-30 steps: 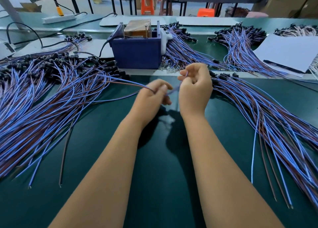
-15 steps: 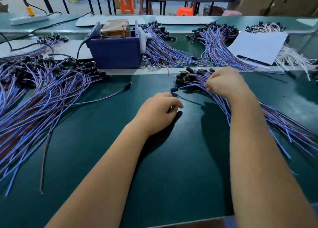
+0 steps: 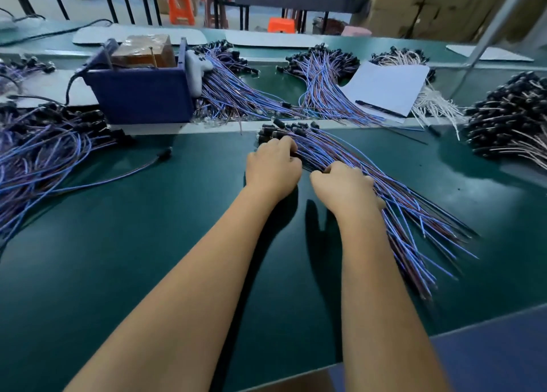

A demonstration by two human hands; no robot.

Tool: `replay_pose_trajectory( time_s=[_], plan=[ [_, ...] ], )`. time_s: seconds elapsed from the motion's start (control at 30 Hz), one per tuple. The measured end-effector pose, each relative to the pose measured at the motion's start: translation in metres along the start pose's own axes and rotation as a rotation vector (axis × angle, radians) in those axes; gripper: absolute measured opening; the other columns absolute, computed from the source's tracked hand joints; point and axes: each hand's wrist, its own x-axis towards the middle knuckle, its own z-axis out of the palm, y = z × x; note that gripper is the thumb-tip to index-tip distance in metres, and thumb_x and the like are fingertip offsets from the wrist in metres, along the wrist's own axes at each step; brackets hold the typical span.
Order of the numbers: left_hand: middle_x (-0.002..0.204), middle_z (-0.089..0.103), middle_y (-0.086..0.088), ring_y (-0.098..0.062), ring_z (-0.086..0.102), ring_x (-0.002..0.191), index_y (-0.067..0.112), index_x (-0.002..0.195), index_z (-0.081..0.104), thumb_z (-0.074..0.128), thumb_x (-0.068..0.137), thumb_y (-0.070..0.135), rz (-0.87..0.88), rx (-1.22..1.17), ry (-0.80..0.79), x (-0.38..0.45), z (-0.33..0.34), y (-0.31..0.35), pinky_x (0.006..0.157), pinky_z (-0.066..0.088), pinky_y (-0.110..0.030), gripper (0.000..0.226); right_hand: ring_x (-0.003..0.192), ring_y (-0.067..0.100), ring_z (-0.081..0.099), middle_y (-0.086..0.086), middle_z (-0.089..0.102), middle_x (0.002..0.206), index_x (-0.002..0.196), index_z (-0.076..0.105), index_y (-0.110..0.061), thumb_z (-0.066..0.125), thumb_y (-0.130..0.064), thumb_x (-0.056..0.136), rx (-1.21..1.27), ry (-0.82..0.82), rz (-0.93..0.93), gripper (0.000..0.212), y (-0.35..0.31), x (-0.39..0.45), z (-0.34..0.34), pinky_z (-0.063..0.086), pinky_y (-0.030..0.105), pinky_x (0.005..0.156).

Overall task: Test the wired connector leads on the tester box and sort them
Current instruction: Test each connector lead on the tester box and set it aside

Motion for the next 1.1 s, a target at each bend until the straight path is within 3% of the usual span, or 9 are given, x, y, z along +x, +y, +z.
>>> replay_pose_trajectory(
  time_s=[0.1,0.3,0.37,0.47,0.57,0.7,0.8,1.0,1.1],
  plan=[
    [0.122,0.060,-0.003,-0.028,0.053,0.115,0.023,0.114,0.055,0.048,0.091,0.026,-0.036,-0.105,-0.067,0.020,0.005,0.013,0.087,0.034,-0.036,0.025,0.132,0.028,0.030,0.011,0.041,0.141,0.130,0.053,-0.024,0.040,-0.035,0.090,-0.030,-0.013,0.023,0.044,0.013,0.007,-0.008,0.026,0.053,0.097],
    [0.141,0.053,-0.003,-0.021,0.042,0.134,0.033,0.145,0.038,0.042,0.096,0.035,-0.037,-0.103,-0.252,0.034,0.016,0.024,0.105,0.023,-0.036,0.049,0.135,0.030,0.032,0.012,0.040,0.142,0.131,0.052,-0.026,0.040,-0.041,0.090,-0.092,0.064,0.078,0.046,0.027,0.018,-0.005,0.018,0.057,0.111],
    [0.130,0.061,0.004,-0.019,0.049,0.127,0.034,0.135,0.050,0.043,0.096,0.030,-0.040,-0.197,-0.200,0.028,0.014,0.020,0.105,0.025,-0.032,0.040,0.133,0.033,0.032,0.013,0.041,0.141,0.129,0.054,-0.023,0.041,-0.041,0.090,-0.114,0.120,0.079,0.045,0.024,0.018,0.001,0.018,0.058,0.110],
    [0.087,0.066,0.011,-0.019,0.061,0.102,0.034,0.106,0.065,0.046,0.092,0.020,-0.080,-0.374,-0.141,0.013,0.006,0.014,0.095,0.042,-0.029,0.027,0.128,0.034,0.032,0.013,0.045,0.137,0.127,0.054,-0.021,0.045,-0.039,0.091,-0.120,0.260,0.019,0.041,0.014,0.012,0.012,0.022,0.051,0.106],
    [0.078,0.065,0.009,-0.018,0.059,0.089,0.037,0.094,0.065,0.045,0.090,0.020,-0.114,-0.345,-0.063,-0.001,-0.008,0.001,0.095,0.042,-0.031,0.027,0.124,0.033,0.036,0.011,0.048,0.134,0.125,0.054,-0.022,0.048,-0.034,0.091,-0.065,0.308,-0.106,0.037,-0.004,0.002,0.023,0.026,0.045,0.098],
    [0.117,0.059,-0.004,-0.029,0.057,0.101,0.022,0.105,0.070,0.048,0.088,0.016,-0.193,-0.228,0.199,-0.015,-0.033,-0.035,0.092,0.044,-0.036,0.028,0.122,0.031,0.041,0.009,0.052,0.132,0.128,0.053,-0.023,0.046,-0.030,0.093,-0.045,0.213,-0.382,0.036,-0.043,-0.014,0.039,0.030,0.042,0.096],
    [0.135,0.036,-0.015,-0.034,0.054,0.091,0.012,0.124,0.051,0.051,0.089,0.017,-0.342,-0.130,0.330,-0.028,-0.056,-0.073,0.075,0.037,-0.034,0.036,0.118,0.030,0.047,0.009,0.055,0.127,0.128,0.054,-0.022,0.045,-0.027,0.094,0.034,0.067,-0.560,0.035,-0.073,-0.026,0.052,0.036,0.041,0.096],
    [0.130,0.043,-0.023,-0.044,0.052,0.107,0.004,0.126,0.046,0.047,0.094,0.015,-0.477,0.208,0.261,-0.048,-0.089,-0.125,0.075,0.034,-0.042,0.034,0.110,0.026,0.054,0.008,0.061,0.121,0.126,0.057,-0.019,0.042,-0.012,0.095,0.354,-0.204,-0.734,0.035,-0.127,-0.037,0.083,0.043,0.032,0.088],
    [0.124,0.051,-0.018,-0.040,0.055,0.108,0.009,0.123,0.049,0.044,0.099,0.016,-0.469,0.238,0.233,-0.050,-0.085,-0.125,0.072,0.033,-0.039,0.026,0.115,0.026,0.053,0.006,0.060,0.127,0.128,0.055,-0.020,0.039,-0.009,0.093,0.324,-0.187,-0.708,0.039,-0.142,-0.029,0.100,0.042,0.033,0.088]
  ],
)
